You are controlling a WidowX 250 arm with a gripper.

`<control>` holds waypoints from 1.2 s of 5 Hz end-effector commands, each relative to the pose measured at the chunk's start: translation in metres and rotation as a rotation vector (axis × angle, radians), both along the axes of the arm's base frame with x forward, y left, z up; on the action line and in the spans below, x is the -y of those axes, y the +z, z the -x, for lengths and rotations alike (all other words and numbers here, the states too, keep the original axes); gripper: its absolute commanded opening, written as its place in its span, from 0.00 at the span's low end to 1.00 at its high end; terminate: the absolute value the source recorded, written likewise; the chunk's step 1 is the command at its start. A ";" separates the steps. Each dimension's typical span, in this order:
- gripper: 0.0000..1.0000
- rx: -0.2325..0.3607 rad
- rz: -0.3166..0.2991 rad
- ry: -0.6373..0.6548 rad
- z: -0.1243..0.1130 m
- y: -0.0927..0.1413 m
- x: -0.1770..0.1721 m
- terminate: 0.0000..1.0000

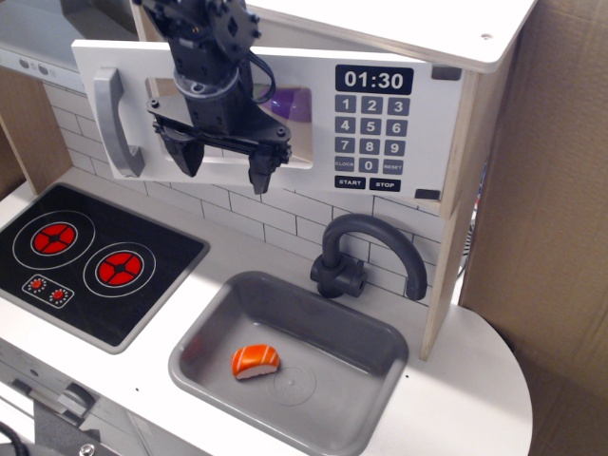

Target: Close microwave

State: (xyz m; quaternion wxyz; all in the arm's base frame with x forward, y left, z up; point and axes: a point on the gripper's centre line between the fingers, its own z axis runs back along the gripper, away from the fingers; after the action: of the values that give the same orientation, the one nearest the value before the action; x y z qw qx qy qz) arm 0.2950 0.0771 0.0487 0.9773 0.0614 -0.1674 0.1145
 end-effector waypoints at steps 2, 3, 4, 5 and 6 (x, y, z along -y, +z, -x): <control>1.00 0.201 -0.070 -0.005 -0.032 0.019 -0.023 0.00; 1.00 0.217 -0.073 -0.046 -0.042 0.018 -0.035 0.00; 1.00 0.233 -0.086 -0.074 -0.054 0.020 -0.042 0.00; 1.00 0.234 -0.084 -0.121 -0.069 0.020 -0.049 0.00; 1.00 0.246 -0.093 -0.143 -0.076 0.020 -0.051 0.00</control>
State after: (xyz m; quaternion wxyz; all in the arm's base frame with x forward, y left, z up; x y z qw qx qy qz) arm 0.3595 0.1249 0.0444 0.9607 0.0692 -0.2650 0.0439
